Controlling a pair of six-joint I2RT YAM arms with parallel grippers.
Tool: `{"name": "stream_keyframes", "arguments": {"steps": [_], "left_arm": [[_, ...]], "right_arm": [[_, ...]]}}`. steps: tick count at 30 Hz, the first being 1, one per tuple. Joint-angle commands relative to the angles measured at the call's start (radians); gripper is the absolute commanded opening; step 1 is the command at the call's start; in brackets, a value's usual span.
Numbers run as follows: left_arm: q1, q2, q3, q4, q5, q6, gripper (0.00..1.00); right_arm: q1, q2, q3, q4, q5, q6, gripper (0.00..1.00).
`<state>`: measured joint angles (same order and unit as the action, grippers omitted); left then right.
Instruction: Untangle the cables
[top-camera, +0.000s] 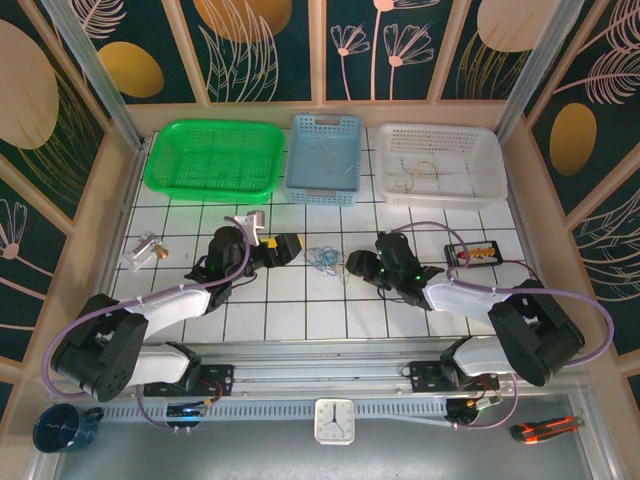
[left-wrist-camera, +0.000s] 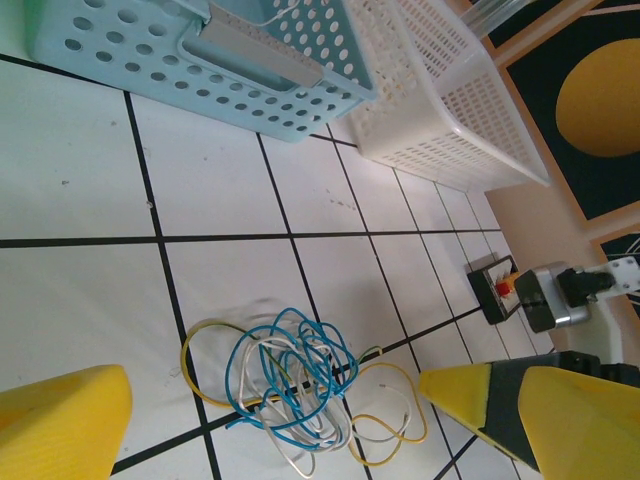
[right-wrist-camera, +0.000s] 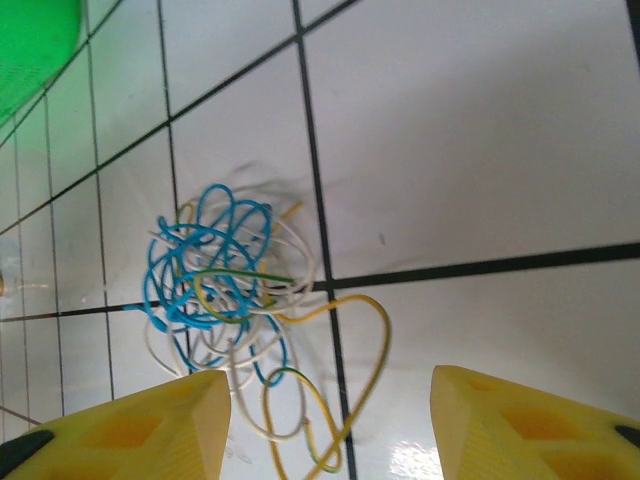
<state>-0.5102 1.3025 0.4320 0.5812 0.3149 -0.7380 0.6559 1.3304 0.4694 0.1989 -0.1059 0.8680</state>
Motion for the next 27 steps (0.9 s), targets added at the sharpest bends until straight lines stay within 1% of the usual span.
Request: {"name": "stream_keyframes", "arguments": {"steps": [1, 3, 5, 8, 12, 15, 16, 18, 19, 20, 24, 27], "left_arm": [[0.004, -0.005, 0.001, 0.036, 0.023, -0.011, 0.99], [0.004, -0.003, 0.002, 0.036, 0.021, -0.011, 0.99], [0.004, -0.004, 0.002, 0.036, 0.021, -0.012, 0.99], [0.004, -0.003, -0.001, 0.036, 0.019, -0.014, 0.99], [0.004, -0.005, -0.006, 0.044, 0.017, -0.02, 0.99], [0.004, -0.003, -0.006, 0.046, 0.017, -0.023, 0.99], [0.004, -0.004, -0.004, 0.046, 0.018, -0.023, 0.99], [0.005, -0.002, -0.004, 0.045, 0.018, -0.023, 0.99], [0.004, -0.002, -0.004, 0.045, 0.018, -0.024, 0.99], [0.005, -0.002, -0.002, 0.045, 0.018, -0.023, 0.99], [0.004, 0.0, -0.002, 0.051, 0.023, -0.026, 0.99], [0.004, 0.003, -0.002, 0.062, 0.031, -0.033, 0.99]], "right_arm": [[-0.006, -0.006, -0.03, 0.031, -0.01, 0.05, 0.55], [-0.009, 0.008, -0.035, 0.06, -0.033, 0.061, 0.54], [-0.012, 0.022, -0.038, 0.092, -0.055, 0.073, 0.51], [-0.026, 0.038, -0.044, 0.136, -0.083, 0.087, 0.42], [-0.065, 0.057, -0.053, 0.193, -0.125, 0.104, 0.26], [-0.099, 0.055, -0.058, 0.217, -0.153, 0.105, 0.05], [-0.103, 0.05, -0.058, 0.22, -0.162, 0.103, 0.0], [-0.102, 0.026, -0.055, 0.22, -0.178, 0.095, 0.0], [-0.13, 0.011, -0.051, 0.21, -0.178, 0.086, 0.0], [-0.136, -0.01, -0.045, 0.195, -0.176, 0.076, 0.0], [-0.141, -0.099, -0.026, 0.149, -0.183, 0.048, 0.0], [-0.14, -0.174, -0.028, 0.156, -0.203, 0.032, 0.0]]}}
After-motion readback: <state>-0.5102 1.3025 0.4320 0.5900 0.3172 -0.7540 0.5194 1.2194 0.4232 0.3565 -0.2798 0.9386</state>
